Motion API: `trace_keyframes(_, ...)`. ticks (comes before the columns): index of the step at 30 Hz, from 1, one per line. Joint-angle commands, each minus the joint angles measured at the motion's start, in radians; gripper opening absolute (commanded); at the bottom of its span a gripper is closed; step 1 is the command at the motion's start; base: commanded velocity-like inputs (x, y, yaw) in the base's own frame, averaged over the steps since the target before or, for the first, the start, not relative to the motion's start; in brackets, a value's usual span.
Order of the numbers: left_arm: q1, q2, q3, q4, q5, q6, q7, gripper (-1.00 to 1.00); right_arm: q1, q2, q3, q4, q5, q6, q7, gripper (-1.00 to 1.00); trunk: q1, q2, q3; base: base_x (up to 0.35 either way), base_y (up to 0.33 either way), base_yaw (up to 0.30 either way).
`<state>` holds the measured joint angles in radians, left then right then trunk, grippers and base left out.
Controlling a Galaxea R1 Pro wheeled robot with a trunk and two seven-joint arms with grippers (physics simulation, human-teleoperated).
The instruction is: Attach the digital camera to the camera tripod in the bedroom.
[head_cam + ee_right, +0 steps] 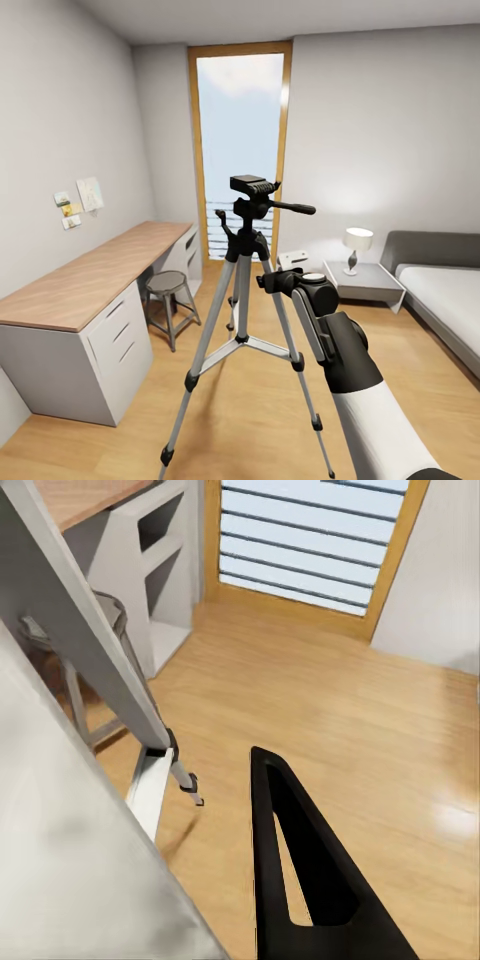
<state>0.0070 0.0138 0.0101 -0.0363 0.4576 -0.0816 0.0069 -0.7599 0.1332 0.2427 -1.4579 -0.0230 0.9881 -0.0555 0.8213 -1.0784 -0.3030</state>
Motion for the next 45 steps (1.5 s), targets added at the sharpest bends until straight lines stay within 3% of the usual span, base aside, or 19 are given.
trace_keyframes(1,0.000,0.000,0.001,-0.002,0.003,-0.001,0.001,1.00,-0.001,0.000,0.001,-0.001,-0.003,0.004,-0.005,-1.00,0.001,-0.001,-0.001,0.290,-0.147,0.000)
trace_keyframes(45,0.001,0.000,0.002,-0.002,0.003,0.003,0.002,1.00,-0.001,0.000,0.004,-0.001,-0.003,0.004,-0.007,-1.00,0.001,-0.001,-0.001,0.287,-0.142,0.000)
